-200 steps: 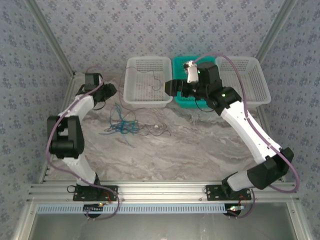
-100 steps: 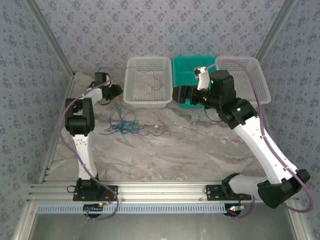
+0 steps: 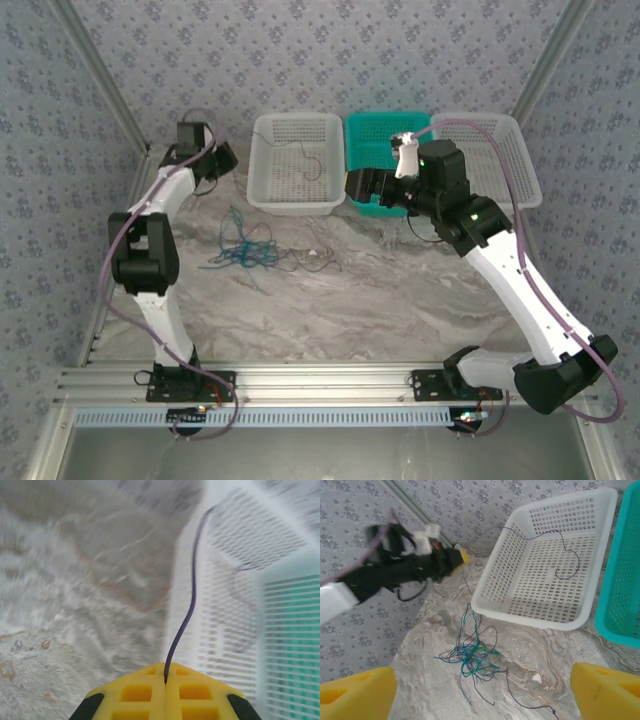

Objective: Untangle the cables

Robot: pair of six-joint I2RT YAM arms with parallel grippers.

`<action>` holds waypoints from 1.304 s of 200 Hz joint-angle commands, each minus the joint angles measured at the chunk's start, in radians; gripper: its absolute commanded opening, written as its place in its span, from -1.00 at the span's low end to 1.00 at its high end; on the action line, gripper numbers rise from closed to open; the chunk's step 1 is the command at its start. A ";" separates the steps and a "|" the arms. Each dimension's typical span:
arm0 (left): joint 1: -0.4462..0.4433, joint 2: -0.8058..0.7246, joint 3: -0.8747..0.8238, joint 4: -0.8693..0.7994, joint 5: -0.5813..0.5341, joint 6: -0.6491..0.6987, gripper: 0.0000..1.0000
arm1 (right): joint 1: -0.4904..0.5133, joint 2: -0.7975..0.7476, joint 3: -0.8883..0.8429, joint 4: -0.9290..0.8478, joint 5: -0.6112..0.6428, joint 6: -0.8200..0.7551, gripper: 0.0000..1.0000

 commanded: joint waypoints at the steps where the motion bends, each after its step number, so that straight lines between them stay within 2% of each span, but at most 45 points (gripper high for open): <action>1: -0.061 -0.063 0.124 -0.080 -0.046 0.041 -1.00 | -0.007 -0.010 -0.012 0.010 0.019 0.015 0.83; 20: -0.085 -0.034 0.203 -0.100 -0.019 0.029 -1.00 | -0.008 -0.024 -0.019 0.003 0.031 0.009 0.84; 43: -0.107 0.035 0.297 -0.054 0.097 -0.022 -1.00 | -0.009 -0.041 -0.032 0.003 0.038 0.010 0.84; 58: -0.127 0.126 0.419 -0.014 0.161 -0.057 -1.00 | -0.009 -0.046 -0.040 0.008 0.040 0.017 0.84; 78: -0.159 0.267 0.616 -0.086 0.145 -0.035 -1.00 | -0.007 -0.047 -0.042 0.006 0.036 0.023 0.84; 92: -0.185 0.342 0.711 -0.110 0.052 0.011 -1.00 | -0.007 -0.054 -0.047 0.000 0.039 0.022 0.84; 107: -0.203 0.434 0.824 -0.157 0.004 0.063 -1.00 | -0.007 -0.064 -0.053 -0.005 0.044 0.025 0.84; 121: -0.212 0.517 0.935 -0.246 -0.036 0.090 -0.77 | -0.007 -0.075 -0.053 -0.017 0.051 0.019 0.84; 132: -0.214 0.550 0.978 -0.294 -0.046 0.097 -0.34 | -0.007 -0.086 -0.058 -0.022 0.058 0.016 0.84; 139: -0.214 0.552 0.986 -0.322 -0.039 0.103 -0.13 | -0.008 -0.092 -0.062 -0.022 0.064 0.012 0.84; 154: -0.224 0.505 0.974 -0.374 -0.066 0.131 0.08 | -0.008 -0.100 -0.069 -0.025 0.077 0.007 0.84; 169: -0.236 0.407 0.913 -0.399 -0.120 0.172 0.14 | -0.008 -0.099 -0.074 -0.025 0.081 0.005 0.84; 181: -0.237 0.292 0.795 -0.363 -0.147 0.181 0.16 | -0.008 -0.095 -0.076 -0.017 0.080 0.003 0.84; 225: -0.211 -0.225 0.195 -0.210 -0.176 0.140 0.21 | 0.024 -0.036 -0.091 -0.001 0.121 -0.031 0.84; 261: -0.193 -0.635 -0.287 -0.238 -0.265 0.033 0.25 | 0.149 0.080 -0.087 0.016 0.191 -0.068 0.84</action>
